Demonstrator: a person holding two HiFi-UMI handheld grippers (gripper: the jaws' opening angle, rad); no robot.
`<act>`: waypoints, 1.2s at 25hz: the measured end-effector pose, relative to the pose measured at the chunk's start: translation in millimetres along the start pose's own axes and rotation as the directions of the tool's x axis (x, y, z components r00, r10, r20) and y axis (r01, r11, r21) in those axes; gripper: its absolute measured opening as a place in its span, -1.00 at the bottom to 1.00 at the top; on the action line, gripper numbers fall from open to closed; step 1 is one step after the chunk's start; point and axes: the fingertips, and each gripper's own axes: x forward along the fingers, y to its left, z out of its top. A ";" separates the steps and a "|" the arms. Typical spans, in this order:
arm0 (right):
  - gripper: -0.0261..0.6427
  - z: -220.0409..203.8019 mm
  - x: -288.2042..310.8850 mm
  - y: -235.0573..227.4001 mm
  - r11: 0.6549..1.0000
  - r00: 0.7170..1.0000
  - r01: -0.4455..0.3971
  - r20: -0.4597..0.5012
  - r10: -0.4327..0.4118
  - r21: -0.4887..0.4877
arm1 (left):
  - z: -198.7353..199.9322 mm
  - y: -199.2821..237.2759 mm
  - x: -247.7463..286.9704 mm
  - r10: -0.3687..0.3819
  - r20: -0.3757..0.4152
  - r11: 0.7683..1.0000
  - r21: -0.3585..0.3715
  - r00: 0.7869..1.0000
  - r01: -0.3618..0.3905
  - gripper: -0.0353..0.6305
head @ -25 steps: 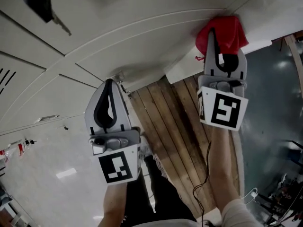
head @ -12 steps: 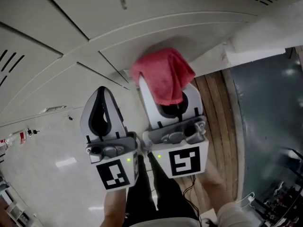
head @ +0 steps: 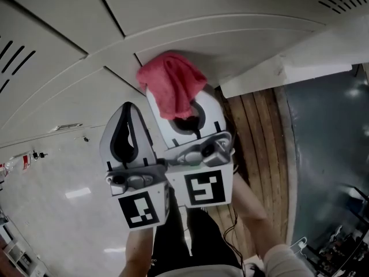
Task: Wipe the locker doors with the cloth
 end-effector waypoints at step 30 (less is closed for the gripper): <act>-0.81 -79.5 -76.7 -195.4 0.878 0.857 0.461 -0.191 -0.478 -0.126 | -12.4 -72.4 18.6 -0.151 0.018 0.988 -0.028 0.988 0.151 -0.84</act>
